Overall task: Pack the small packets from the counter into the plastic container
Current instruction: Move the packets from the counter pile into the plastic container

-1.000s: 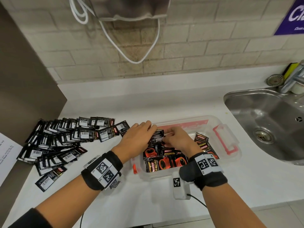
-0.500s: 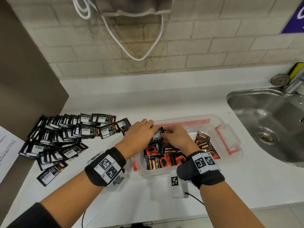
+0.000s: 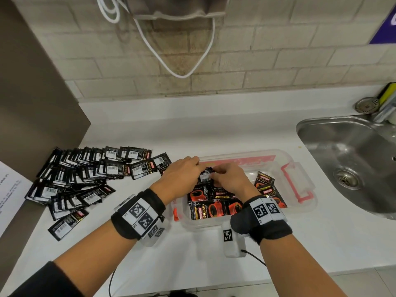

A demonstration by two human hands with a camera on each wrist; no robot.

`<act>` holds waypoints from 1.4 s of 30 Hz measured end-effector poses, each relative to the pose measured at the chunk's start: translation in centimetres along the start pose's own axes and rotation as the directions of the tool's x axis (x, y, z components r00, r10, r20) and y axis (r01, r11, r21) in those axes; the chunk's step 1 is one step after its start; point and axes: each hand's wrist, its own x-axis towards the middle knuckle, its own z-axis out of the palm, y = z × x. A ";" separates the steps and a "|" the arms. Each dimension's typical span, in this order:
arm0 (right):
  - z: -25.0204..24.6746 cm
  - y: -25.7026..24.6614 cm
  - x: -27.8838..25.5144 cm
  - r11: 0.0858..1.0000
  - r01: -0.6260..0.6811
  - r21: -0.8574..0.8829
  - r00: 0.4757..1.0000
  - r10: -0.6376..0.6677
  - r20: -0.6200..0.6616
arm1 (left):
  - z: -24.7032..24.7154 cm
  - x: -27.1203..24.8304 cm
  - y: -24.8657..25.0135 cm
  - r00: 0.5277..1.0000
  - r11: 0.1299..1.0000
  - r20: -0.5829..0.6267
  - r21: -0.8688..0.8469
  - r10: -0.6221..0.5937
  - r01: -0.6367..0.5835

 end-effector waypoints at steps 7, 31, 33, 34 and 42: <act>-0.1 0.1 0.3 1.000 -0.001 0.006 0.999 0.002 -0.034 | 0.3 0.4 0.0 1.000 1.000 0.000 0.025 0.001 -0.001; 0.0 -0.2 0.8 0.999 -0.012 -0.044 1.000 0.011 -0.028 | -0.2 0.7 0.5 0.997 0.999 -0.061 0.037 -0.036 0.038; -0.2 0.1 1.0 0.999 -0.031 -0.009 0.999 0.030 -0.034 | -0.3 0.7 0.3 0.997 0.998 -0.065 0.052 -0.043 0.046; -0.3 0.2 1.0 0.999 -0.042 -0.001 0.999 0.042 -0.034 | -0.3 0.7 0.3 0.997 0.998 -0.067 0.047 -0.042 0.046; -1.8 -0.1 0.2 0.999 -0.049 -0.007 0.998 0.049 -0.044 | -0.3 0.1 0.2 0.993 0.998 -0.099 0.001 -0.060 0.061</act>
